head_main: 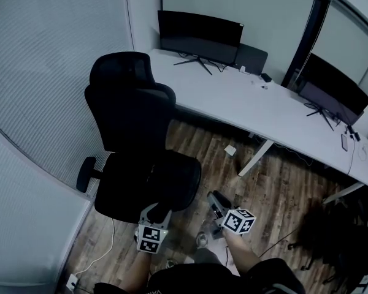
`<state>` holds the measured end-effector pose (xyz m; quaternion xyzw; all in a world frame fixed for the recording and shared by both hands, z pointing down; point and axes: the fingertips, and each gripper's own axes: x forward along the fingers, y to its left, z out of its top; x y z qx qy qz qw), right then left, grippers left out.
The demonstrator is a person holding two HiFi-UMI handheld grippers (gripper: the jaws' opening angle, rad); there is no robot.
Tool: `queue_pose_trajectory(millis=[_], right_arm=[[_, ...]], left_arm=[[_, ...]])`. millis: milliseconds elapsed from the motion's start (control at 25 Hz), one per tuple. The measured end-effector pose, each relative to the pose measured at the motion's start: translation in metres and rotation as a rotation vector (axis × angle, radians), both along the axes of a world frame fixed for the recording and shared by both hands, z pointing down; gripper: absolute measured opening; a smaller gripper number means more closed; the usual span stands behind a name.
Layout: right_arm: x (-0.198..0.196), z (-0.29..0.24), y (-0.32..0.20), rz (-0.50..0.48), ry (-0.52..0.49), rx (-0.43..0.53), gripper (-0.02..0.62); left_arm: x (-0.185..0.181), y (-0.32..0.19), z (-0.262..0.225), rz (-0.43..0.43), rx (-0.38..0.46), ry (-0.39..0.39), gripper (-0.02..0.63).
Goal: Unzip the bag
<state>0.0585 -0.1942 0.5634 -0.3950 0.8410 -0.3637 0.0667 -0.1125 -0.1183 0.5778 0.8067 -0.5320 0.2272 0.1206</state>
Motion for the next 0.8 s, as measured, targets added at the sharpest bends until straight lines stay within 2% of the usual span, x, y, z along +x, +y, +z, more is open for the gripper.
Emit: queue_pose_trajectory(millis=[480,800], right_arm=[[-0.009,-0.025,0.081,-0.024,0.064,0.073,0.114],[-0.015,-0.039,0.134,-0.017,0.07,0.1,0.114]], left_arm=[[-0.01,0.059,-0.029,-0.008,0.052,0.01,0.193],[-0.016,0.109,-0.043,-0.014,0.069,0.024,0.188]])
